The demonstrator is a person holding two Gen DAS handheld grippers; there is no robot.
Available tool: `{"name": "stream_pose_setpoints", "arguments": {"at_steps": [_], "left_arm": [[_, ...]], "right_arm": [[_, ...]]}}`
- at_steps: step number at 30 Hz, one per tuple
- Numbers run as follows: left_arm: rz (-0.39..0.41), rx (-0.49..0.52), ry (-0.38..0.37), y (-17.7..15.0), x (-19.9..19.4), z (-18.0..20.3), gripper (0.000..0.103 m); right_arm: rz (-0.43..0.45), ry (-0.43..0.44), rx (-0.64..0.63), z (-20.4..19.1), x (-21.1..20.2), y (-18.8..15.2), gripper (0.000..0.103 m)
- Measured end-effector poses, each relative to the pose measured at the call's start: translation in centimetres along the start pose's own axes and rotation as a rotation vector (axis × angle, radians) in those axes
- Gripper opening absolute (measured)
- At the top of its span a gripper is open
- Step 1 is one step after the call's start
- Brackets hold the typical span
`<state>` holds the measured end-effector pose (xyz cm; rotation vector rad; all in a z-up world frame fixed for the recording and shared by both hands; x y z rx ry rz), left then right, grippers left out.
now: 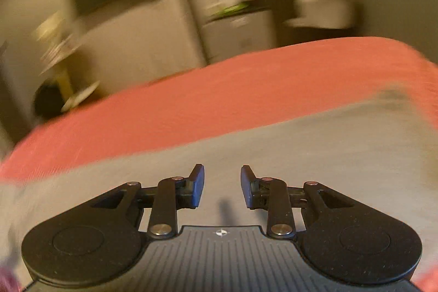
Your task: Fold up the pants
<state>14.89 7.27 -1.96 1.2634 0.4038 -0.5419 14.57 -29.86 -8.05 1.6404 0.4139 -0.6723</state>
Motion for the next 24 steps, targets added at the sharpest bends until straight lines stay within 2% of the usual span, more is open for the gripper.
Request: {"name": "stream_pose_setpoints", "arguments": {"at_steps": [3,5,8,11,13,14,17,20,21,23,24], "left_arm": [[-0.062,0.057,-0.048,-2.1,3.4,2.7,0.075],[-0.144,0.079,0.02,-4.0,5.1,2.9,0.076],[-0.119,0.113,0.062,-4.1,5.3,2.3,0.084],[-0.095,0.02,0.147,-3.7,4.7,-0.6,0.087],[-0.085,-0.059,0.152,-3.8,4.1,-2.0,0.087],[-0.077,-0.083,0.158,-3.7,3.7,-2.3,0.086],[-0.067,-0.088,0.17,-3.7,2.6,-1.9,0.084],[-0.082,-0.107,0.106,-4.5,1.9,-0.5,0.084],[-0.089,-0.113,0.072,-4.8,1.6,0.1,0.084],[-0.109,-0.125,0.016,-5.6,0.8,1.2,0.085],[-0.123,-0.124,-0.012,-6.0,0.7,1.7,0.085]], "right_arm": [[-0.083,0.04,-0.102,-2.5,2.6,-2.1,0.032],[-0.059,0.04,-0.133,-2.1,2.8,-2.9,0.032],[-0.042,-0.011,-0.058,1.1,2.3,-2.4,0.032],[-0.055,-0.069,0.15,6.9,2.1,-2.0,0.032],[-0.066,-0.108,0.326,10.9,1.4,-2.2,0.031],[-0.073,-0.119,0.434,13.0,0.9,-2.3,0.027],[-0.078,-0.143,0.673,18.2,-1.2,-3.9,0.025],[-0.081,-0.198,0.814,21.6,-3.7,-6.7,0.028],[-0.097,-0.199,0.933,23.0,-4.6,-8.2,0.027],[-0.103,-0.101,1.155,25.5,-5.6,-10.5,0.027],[-0.107,-0.099,1.224,26.4,-6.1,-11.4,0.027]]}}
Point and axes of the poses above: each gripper's, at about its wrist camera, not at the fingertips, and x roughly the way its jaws point, z to its right, y to its top, the point moved 7 cm from there along x, roughly the way its jaws point, and after that the axes turned 11 degrees about -y, right-handed, at the moved point
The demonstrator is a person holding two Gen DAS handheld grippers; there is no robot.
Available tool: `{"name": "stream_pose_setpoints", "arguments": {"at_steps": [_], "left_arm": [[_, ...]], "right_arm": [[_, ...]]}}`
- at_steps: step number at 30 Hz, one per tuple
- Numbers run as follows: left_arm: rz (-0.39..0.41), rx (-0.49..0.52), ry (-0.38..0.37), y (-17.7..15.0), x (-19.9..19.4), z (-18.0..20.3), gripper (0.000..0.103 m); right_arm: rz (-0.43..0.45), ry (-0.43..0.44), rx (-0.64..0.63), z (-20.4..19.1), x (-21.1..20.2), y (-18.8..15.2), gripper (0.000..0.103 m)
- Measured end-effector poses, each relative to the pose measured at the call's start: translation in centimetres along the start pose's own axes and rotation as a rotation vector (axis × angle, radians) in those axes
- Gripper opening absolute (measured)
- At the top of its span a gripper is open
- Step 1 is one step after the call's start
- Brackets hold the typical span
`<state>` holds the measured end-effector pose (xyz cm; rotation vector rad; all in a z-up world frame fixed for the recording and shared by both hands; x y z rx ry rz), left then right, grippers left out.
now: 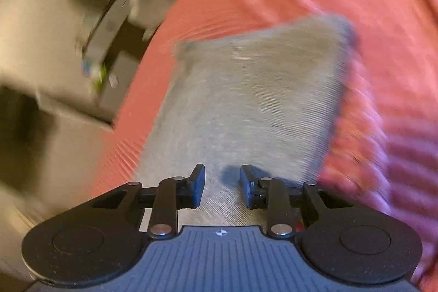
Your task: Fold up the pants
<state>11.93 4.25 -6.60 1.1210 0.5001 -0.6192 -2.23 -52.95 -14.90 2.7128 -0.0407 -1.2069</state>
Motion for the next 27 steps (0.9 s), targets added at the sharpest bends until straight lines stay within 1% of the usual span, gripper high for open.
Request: {"name": "stream_pose_setpoints", "arguments": {"at_steps": [2,5,7,9,11,12,14,15,17,19,23,25,26,27], "left_arm": [[-0.029,0.011,-0.032,-1.0,-0.1,1.0,0.085],[-0.057,0.041,-0.061,-2.0,0.0,2.3,0.085],[-0.073,0.047,-0.096,-2.5,-0.1,2.9,0.085],[-0.086,0.06,-0.109,-3.0,-0.1,3.4,0.085],[-0.092,0.077,-0.109,-3.3,-0.1,3.7,0.086],[-0.095,0.086,-0.107,-3.5,0.0,3.8,0.086],[-0.098,0.1,-0.111,-3.7,0.0,4.1,0.086],[-0.099,0.108,-0.111,-3.8,0.0,4.2,0.087],[-0.104,0.118,-0.104,-3.9,0.3,4.2,0.087],[-0.105,0.125,-0.096,-4.0,0.6,4.3,0.088],[-0.097,0.149,-0.087,-4.1,0.6,4.7,0.089],[-0.09,0.147,-0.095,-4.0,0.5,4.8,0.089],[-0.084,0.14,-0.107,-3.9,0.4,4.9,0.089],[-0.079,0.131,-0.123,-3.9,0.3,4.9,0.089]], "right_arm": [[0.027,-0.023,0.061,1.8,-1.0,0.8,0.026],[0.089,-0.076,0.01,2.5,-2.4,1.7,0.026],[0.136,-0.131,-0.031,3.3,-3.3,1.9,0.026],[0.123,-0.129,-0.011,4.3,-3.6,2.4,0.027],[0.133,-0.177,0.015,5.5,-5.0,2.7,0.027],[0.135,-0.161,0.029,6.1,-5.5,2.7,0.027],[0.105,-0.12,0.061,7.0,-5.6,3.2,0.027],[0.097,-0.112,0.055,6.7,-5.3,3.6,0.027],[0.104,-0.094,0.014,4.7,-4.3,4.4,0.027],[0.117,-0.09,-0.033,3.7,-4.0,5.3,0.027],[0.068,-0.091,-0.076,2.7,-2.5,6.5,0.028],[0.071,-0.095,-0.111,2.4,-2.3,6.5,0.027],[0.083,-0.095,-0.13,2.2,-2.5,6.4,0.023],[0.101,-0.087,-0.152,1.8,-2.7,6.4,0.015]]}}
Point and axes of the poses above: each gripper's, at about its wrist camera, not at the fingertips, and x roughly the way its jaws point, z to its right, y to its top, the point moved 7 cm from there along x, roughly the way its jaws point, and after that the axes turned 11 degrees about -y, right-handed, at the moved point
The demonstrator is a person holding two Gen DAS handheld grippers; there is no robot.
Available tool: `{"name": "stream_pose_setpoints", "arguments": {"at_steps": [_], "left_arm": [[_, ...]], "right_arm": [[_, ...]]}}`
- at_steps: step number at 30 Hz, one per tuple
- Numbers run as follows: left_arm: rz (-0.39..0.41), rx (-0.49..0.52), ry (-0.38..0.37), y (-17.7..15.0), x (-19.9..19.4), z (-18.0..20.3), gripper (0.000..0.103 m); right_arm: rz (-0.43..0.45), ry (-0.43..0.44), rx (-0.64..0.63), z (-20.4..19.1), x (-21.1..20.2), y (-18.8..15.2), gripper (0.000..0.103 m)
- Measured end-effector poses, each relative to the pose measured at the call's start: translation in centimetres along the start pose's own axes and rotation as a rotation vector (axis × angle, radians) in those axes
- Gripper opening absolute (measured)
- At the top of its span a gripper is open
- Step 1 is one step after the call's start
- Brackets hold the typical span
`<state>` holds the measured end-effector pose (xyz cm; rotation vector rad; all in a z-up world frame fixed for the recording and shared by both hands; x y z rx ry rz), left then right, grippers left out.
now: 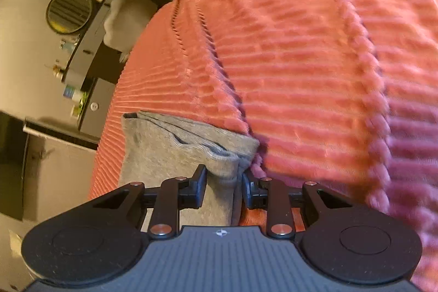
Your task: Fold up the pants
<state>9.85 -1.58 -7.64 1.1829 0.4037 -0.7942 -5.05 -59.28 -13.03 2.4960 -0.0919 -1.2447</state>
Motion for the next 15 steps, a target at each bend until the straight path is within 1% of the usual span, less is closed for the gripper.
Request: {"name": "stream_pose_setpoints", "arguments": {"at_steps": [2,4,7,11,13,14,15], "left_arm": [[0.012,-0.017,-0.026,0.1,-0.1,0.1,0.088],[0.013,-0.021,-0.042,0.1,0.0,0.4,0.089],[0.004,0.013,-0.024,0.0,0.4,0.7,0.089],[-0.002,0.051,-0.006,-0.2,0.7,1.0,0.089],[-0.003,0.052,-0.005,-0.1,0.8,1.0,0.089],[-0.003,0.05,-0.006,-0.1,0.8,0.9,0.089],[-0.003,0.048,-0.008,-0.1,0.8,0.9,0.089]], "right_arm": [[0.03,0.03,-0.025,-0.7,-0.4,0.1,0.014],[0.035,0.035,-0.042,-1.3,-0.3,0.3,0.017],[0.031,0.049,-0.07,-2.0,0.1,0.6,0.022],[0.028,0.02,-0.137,-2.9,0.6,0.7,0.025],[0.015,0.021,-0.148,-3.3,0.7,0.8,0.031],[0.014,0.032,-0.149,-3.4,0.7,0.8,0.037],[0.023,0.045,-0.156,-3.6,0.5,0.8,0.039]]}}
Point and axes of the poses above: each gripper's, at about its wrist camera, not at the fingertips, and x roughly the way its jaws point, z to its right, y to its top, the point moved 7 cm from there along x, roughly the way its jaws point, and after that the axes turned 11 degrees about -y, right-handed, at the moved point
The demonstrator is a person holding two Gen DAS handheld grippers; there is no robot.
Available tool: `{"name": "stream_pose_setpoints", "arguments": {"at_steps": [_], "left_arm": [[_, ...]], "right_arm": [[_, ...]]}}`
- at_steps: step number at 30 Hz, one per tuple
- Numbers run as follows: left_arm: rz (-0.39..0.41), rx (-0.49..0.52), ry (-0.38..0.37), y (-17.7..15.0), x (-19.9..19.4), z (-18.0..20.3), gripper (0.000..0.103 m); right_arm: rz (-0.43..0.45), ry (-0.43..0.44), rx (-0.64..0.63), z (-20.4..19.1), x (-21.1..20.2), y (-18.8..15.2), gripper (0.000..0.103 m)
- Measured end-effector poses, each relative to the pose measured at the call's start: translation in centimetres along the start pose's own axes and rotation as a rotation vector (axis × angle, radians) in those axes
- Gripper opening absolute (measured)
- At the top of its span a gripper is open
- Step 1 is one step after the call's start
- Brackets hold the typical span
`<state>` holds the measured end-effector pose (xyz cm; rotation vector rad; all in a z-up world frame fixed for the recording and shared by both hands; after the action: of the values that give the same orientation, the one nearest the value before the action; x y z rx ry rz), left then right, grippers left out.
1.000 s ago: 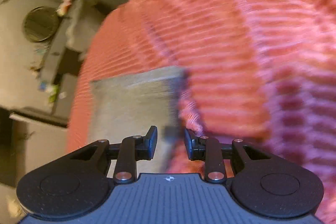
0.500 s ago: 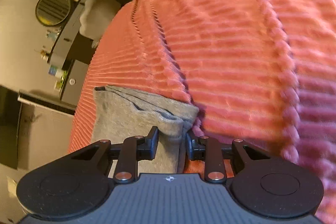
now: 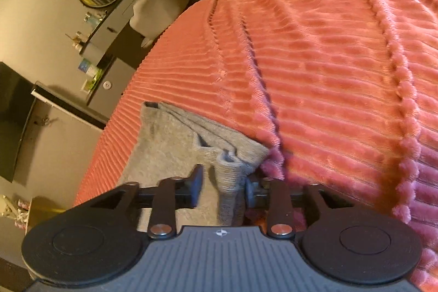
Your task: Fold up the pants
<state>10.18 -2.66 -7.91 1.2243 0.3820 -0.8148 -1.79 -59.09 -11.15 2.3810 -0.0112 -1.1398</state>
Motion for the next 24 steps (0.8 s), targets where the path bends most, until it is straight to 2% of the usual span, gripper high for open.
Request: {"name": "stream_pose_setpoints", "arguments": {"at_steps": [5,7,8,11,15,17,19,22,24], "left_arm": [[0.0,-0.008,-0.002,0.0,0.1,-0.2,0.09],[0.002,-0.011,-0.004,0.1,0.1,-0.2,0.09],[0.004,-0.016,-0.006,0.1,0.1,-0.3,0.09],[0.006,-0.032,-0.012,0.2,0.1,-0.4,0.09],[0.007,-0.038,-0.018,0.2,0.1,-0.5,0.089],[0.009,-0.043,-0.021,0.3,0.1,-0.6,0.089],[0.011,-0.048,-0.022,0.4,0.2,-0.7,0.089],[0.014,-0.055,-0.024,0.5,0.2,-0.8,0.089],[0.018,-0.062,-0.029,0.6,0.1,-0.8,0.089]], "right_arm": [[0.021,-0.052,-0.083,-0.6,0.6,-0.2,0.037],[0.04,-0.07,-0.112,-0.8,0.5,-0.2,0.015],[0.047,-0.074,-0.125,-0.9,0.4,-0.1,0.013],[0.079,-0.03,-0.137,-1.6,-0.5,-0.1,0.013],[0.114,-0.071,-0.189,-3.0,-1.3,-0.3,0.012],[0.153,-0.029,-0.252,-5.8,-2.8,-0.8,0.012],[0.166,0.052,-0.345,-9.5,-4.1,-2.1,0.012],[0.141,0.192,-0.545,-16.1,-5.7,-6.3,0.012],[0.089,0.288,-0.676,-19.8,-6.3,-10.5,0.012]]}}
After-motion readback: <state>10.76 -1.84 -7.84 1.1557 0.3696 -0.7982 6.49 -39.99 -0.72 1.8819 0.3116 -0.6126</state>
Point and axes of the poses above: each gripper's, at about its wrist camera, not at the fingertips, and x roughly the way its jaws point, z to its right, y to its top, the point moved 7 cm from there along x, roughly the way its jaws point, and after that the axes turned 11 degrees about -y, right-handed, at the moved point
